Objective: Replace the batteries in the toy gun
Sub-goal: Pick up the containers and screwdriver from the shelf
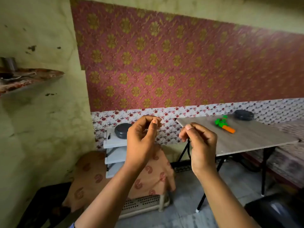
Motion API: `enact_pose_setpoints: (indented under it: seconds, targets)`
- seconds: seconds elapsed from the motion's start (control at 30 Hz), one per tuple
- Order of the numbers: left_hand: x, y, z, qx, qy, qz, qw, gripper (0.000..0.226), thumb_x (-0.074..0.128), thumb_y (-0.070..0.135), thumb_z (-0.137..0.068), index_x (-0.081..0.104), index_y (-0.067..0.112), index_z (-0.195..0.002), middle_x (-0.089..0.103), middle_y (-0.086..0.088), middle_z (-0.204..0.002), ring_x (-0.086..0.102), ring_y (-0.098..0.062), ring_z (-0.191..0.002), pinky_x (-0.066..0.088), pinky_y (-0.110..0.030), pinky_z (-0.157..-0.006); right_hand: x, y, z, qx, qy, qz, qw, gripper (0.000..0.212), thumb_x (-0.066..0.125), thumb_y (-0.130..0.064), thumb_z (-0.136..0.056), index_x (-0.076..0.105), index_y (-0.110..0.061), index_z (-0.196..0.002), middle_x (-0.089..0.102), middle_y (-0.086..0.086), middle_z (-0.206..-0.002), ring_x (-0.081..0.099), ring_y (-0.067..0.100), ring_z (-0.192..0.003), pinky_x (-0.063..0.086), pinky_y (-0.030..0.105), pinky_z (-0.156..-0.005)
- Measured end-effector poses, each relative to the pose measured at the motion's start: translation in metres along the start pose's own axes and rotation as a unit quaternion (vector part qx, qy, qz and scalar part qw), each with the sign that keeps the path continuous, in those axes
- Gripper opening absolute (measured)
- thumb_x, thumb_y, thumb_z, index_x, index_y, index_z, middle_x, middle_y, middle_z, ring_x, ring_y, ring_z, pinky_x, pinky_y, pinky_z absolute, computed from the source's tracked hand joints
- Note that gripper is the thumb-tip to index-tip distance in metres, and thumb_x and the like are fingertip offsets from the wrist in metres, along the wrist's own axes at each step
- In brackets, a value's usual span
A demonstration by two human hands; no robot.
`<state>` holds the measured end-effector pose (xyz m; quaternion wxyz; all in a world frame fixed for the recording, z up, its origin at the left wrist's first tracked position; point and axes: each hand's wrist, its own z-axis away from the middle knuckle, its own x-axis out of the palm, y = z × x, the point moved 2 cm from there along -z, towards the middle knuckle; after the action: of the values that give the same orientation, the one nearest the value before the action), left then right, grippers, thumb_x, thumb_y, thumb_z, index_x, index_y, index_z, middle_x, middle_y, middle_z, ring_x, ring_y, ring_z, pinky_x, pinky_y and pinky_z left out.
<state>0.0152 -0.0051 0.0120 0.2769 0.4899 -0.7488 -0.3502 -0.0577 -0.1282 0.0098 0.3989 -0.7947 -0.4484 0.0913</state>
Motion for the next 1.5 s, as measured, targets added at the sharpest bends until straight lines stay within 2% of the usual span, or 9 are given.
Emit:
enact_pose_setpoints:
  seconds: [0.17,0.47,0.63,0.9,1.03,1.13,1.3,1.37,1.5]
  targets:
    - [-0.045,-0.058,-0.033,-0.030,0.014,-0.024,0.999,0.022,0.050,0.026,-0.091,0.064,0.010,-0.087,0.064,-0.013,-0.082,0.059,-0.031,-0.078,0.051,-0.043,-0.070,0.042,0.062,-0.014,0.042,-0.031,0.002,0.999,0.026,0.053,-0.029,-0.077,0.061,-0.026,-0.052,0.059,-0.006,-0.053,0.050,0.009,-0.054,0.042,0.020,-0.056]
    - [-0.108,-0.159,-0.065,-0.123,0.062,-0.094,0.986,0.019,0.052,0.017,-0.093,0.066,0.022,-0.081,0.068,0.010,-0.076,0.064,-0.007,-0.077,0.053,-0.032,-0.069,0.105,0.180,-0.029,0.141,-0.061,-0.021,0.988,0.027,0.056,-0.033,-0.073,0.060,-0.012,-0.056,0.060,0.002,-0.054,0.050,0.010,-0.054,0.041,0.020,-0.053]
    - [-0.129,-0.222,-0.090,-0.168,0.085,-0.107,0.976,0.015,0.055,0.024,-0.092,0.066,0.023,-0.081,0.068,0.008,-0.078,0.063,-0.004,-0.075,0.050,-0.019,-0.062,0.129,0.257,-0.052,0.194,-0.090,-0.043,0.976,0.026,0.057,-0.027,-0.077,0.061,-0.017,-0.054,0.059,0.001,-0.055,0.047,0.011,-0.054,0.040,0.020,-0.054]
    - [-0.149,-0.323,-0.152,-0.246,0.154,-0.131,0.948,0.015,0.053,0.018,-0.092,0.067,0.015,-0.088,0.071,-0.003,-0.082,0.067,-0.017,-0.082,0.055,-0.029,-0.071,0.159,0.378,-0.119,0.262,-0.121,-0.059,0.956,0.028,0.053,-0.014,-0.080,0.058,-0.009,-0.053,0.058,0.003,-0.051,0.046,0.012,-0.050,0.039,0.021,-0.051]
    - [-0.163,-0.366,-0.169,-0.286,0.182,-0.163,0.926,0.013,0.054,0.017,-0.093,0.067,0.015,-0.093,0.070,-0.001,-0.084,0.065,-0.008,-0.079,0.054,-0.018,-0.066,0.172,0.431,-0.144,0.312,-0.155,-0.037,0.936,0.030,0.058,-0.011,-0.084,0.057,-0.002,-0.056,0.058,0.003,-0.050,0.044,0.011,-0.047,0.038,0.020,-0.050]
    - [-0.173,-0.395,-0.178,-0.324,0.207,-0.167,0.908,0.014,0.054,0.016,-0.093,0.065,0.009,-0.098,0.069,-0.003,-0.087,0.065,-0.011,-0.081,0.053,-0.015,-0.064,0.176,0.470,-0.155,0.377,-0.146,-0.014,0.915,0.031,0.053,-0.004,-0.090,0.059,-0.003,-0.060,0.059,-0.002,-0.050,0.045,0.006,-0.043,0.037,0.018,-0.047]
    - [-0.190,-0.445,-0.199,-0.377,0.182,-0.214,0.883,0.012,0.056,0.016,-0.092,0.065,0.009,-0.097,0.066,-0.002,-0.084,0.063,-0.019,-0.081,0.054,-0.020,-0.065,0.178,0.529,-0.157,0.460,-0.145,0.071,0.873,0.036,0.050,-0.017,-0.094,0.059,-0.008,-0.061,0.057,-0.001,-0.051,0.045,0.006,-0.041,0.035,0.019,-0.042]
    - [-0.194,-0.460,-0.209,-0.399,0.173,-0.228,0.871,0.008,0.057,0.016,-0.091,0.064,0.018,-0.090,0.067,-0.004,-0.084,0.063,-0.020,-0.081,0.054,-0.035,-0.072,0.176,0.550,-0.156,0.514,-0.168,0.131,0.831,0.045,0.044,-0.030,-0.096,0.056,-0.009,-0.057,0.053,0.001,-0.051,0.043,0.009,-0.040,0.033,0.021,-0.040]
    - [-0.202,-0.492,-0.235,-0.405,0.135,-0.338,0.838,0.005,0.056,0.015,-0.089,0.060,0.019,-0.090,0.064,0.002,-0.083,0.059,-0.014,-0.071,0.043,-0.021,-0.058,0.173,0.578,-0.154,0.616,-0.207,0.210,0.731,0.054,0.040,-0.055,-0.090,0.051,-0.011,-0.062,0.051,0.005,-0.055,0.044,0.017,-0.043,0.036,0.021,-0.041]
